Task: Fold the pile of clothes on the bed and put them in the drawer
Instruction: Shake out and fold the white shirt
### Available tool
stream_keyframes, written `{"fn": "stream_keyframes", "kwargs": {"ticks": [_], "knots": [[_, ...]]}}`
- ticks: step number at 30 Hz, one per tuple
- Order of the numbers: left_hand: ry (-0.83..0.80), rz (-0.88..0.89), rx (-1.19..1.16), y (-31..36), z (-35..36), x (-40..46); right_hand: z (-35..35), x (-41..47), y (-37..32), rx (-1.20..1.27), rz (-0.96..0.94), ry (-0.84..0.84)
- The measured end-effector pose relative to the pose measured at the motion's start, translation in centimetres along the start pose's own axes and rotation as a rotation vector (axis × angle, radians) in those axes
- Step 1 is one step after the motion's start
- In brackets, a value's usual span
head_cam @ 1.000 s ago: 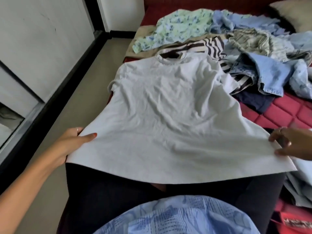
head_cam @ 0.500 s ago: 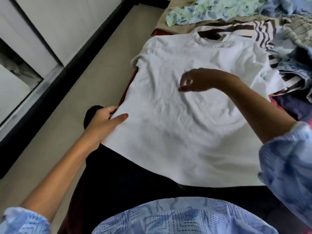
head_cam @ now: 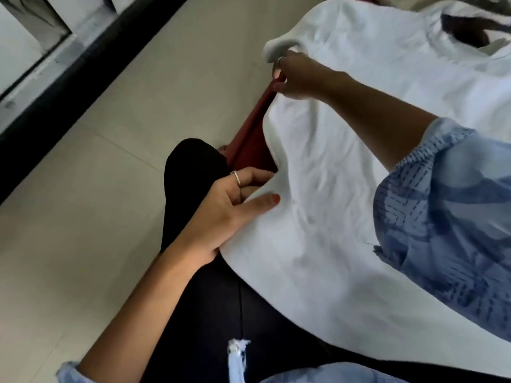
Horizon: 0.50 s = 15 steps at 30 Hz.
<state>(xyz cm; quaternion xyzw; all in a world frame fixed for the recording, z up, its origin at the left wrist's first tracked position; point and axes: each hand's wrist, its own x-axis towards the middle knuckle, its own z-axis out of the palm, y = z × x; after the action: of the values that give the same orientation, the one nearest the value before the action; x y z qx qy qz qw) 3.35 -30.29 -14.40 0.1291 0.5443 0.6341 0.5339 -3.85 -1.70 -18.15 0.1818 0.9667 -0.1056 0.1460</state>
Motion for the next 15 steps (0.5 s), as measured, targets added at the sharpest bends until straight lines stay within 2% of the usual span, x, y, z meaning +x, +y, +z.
{"fn": "stream_keyframes", "kwargs": {"ticks": [8,15], "knots": [[-0.136,-0.081,-0.108,-0.1,-1.3,1.5,2.9,8.2,-0.4,-0.447,0.144,-0.124],[-0.208,-0.108,-0.144,0.1,-1.5,2.0,3.3,11.4,0.5,-0.554,0.152,-0.219]]}}
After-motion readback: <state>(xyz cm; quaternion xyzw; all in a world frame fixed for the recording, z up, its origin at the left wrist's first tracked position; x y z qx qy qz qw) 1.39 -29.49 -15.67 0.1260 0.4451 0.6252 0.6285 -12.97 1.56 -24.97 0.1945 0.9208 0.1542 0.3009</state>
